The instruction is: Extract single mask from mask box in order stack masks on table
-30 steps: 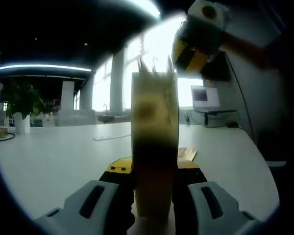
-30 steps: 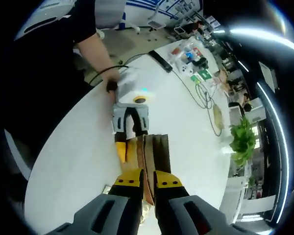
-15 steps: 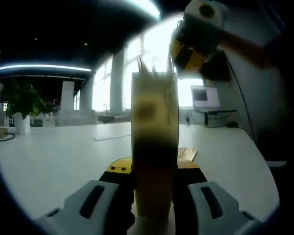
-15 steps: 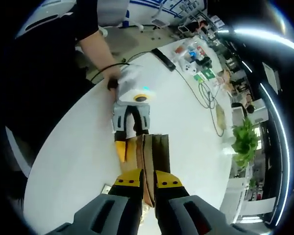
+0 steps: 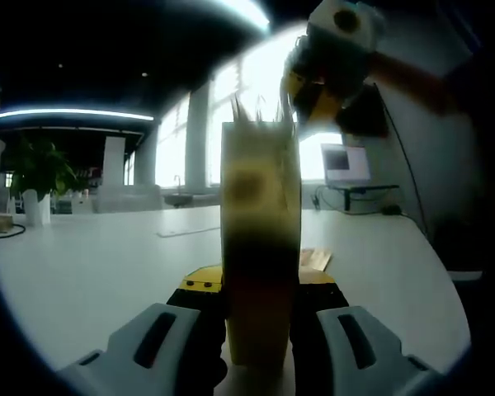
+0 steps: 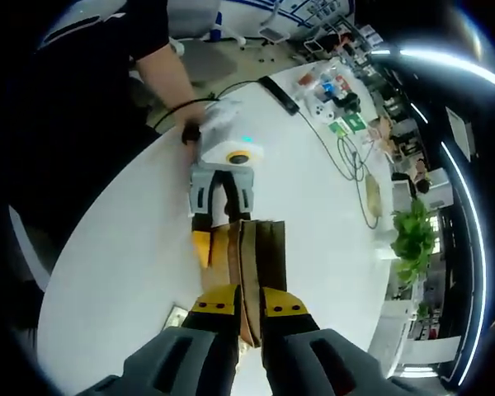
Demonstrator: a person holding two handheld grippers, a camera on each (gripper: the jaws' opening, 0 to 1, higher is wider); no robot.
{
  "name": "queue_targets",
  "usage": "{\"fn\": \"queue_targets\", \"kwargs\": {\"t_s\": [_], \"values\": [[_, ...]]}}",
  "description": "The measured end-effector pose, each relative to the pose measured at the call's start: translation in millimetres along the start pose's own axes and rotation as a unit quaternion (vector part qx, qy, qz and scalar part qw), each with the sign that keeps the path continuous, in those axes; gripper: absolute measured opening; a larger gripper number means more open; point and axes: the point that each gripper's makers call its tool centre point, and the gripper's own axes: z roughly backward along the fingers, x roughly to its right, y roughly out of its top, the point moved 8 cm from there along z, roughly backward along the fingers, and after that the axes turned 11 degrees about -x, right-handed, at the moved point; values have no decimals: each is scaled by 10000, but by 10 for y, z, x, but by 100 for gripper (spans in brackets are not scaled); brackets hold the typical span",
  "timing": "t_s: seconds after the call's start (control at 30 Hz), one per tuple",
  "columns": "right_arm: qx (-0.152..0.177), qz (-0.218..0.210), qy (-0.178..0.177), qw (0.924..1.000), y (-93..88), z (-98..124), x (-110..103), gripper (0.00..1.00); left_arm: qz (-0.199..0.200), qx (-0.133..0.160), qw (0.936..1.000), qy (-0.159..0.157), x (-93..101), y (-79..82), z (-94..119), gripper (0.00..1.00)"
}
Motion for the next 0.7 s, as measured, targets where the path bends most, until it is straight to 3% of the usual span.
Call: {"fn": "queue_targets", "kwargs": {"t_s": [0.43, 0.7], "values": [[-560, 656, 661, 9941, 110, -79, 108, 3, -9, -1, 10000, -5, -1, -3, -5, 20], [-727, 642, 1030, 9899, 135, -116, 173, 4, -3, -3, 10000, -15, -10, -5, -9, 20]]}}
